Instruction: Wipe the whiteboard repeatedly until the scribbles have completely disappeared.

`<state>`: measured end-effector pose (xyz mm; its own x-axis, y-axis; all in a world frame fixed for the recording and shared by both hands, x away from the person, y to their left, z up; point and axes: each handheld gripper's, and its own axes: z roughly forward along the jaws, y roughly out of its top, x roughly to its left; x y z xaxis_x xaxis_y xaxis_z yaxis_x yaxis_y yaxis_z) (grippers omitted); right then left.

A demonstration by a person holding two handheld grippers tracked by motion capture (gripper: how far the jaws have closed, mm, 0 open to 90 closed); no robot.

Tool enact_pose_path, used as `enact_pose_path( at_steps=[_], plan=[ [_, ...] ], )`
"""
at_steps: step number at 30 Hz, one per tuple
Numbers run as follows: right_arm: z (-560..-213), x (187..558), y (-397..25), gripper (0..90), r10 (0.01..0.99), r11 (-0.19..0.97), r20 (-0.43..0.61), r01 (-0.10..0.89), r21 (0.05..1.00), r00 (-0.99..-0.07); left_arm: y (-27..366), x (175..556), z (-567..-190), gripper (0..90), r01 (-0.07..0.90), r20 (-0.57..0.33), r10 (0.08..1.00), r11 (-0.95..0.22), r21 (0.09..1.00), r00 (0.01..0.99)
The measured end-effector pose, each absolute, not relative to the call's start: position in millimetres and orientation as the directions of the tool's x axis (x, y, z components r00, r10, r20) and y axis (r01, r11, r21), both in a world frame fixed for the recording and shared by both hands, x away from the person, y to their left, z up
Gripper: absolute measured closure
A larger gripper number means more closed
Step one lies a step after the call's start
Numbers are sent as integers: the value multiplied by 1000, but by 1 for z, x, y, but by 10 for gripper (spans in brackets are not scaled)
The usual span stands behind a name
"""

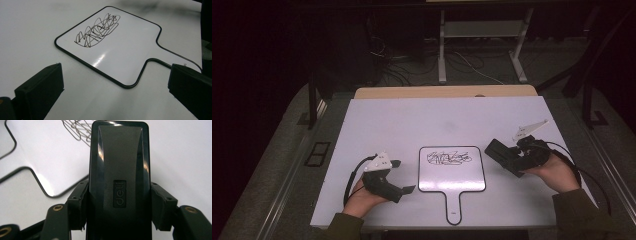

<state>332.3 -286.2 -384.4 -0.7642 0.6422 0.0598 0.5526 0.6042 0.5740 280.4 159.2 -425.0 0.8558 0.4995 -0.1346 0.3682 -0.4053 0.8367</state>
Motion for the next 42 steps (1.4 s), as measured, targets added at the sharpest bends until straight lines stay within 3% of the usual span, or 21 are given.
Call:
enact_pose_path(
  at_steps=[22,42],
  plan=[
    [-379,360,-230,386,582,642,59,503,579,-811,159,282,-426,0,369,-134,497,-412,833,858],
    [-404,385,-179,385,526,727,14,458,512,-850,159,283,-428,0,367,-135,490,-418,831,861]
  ],
)
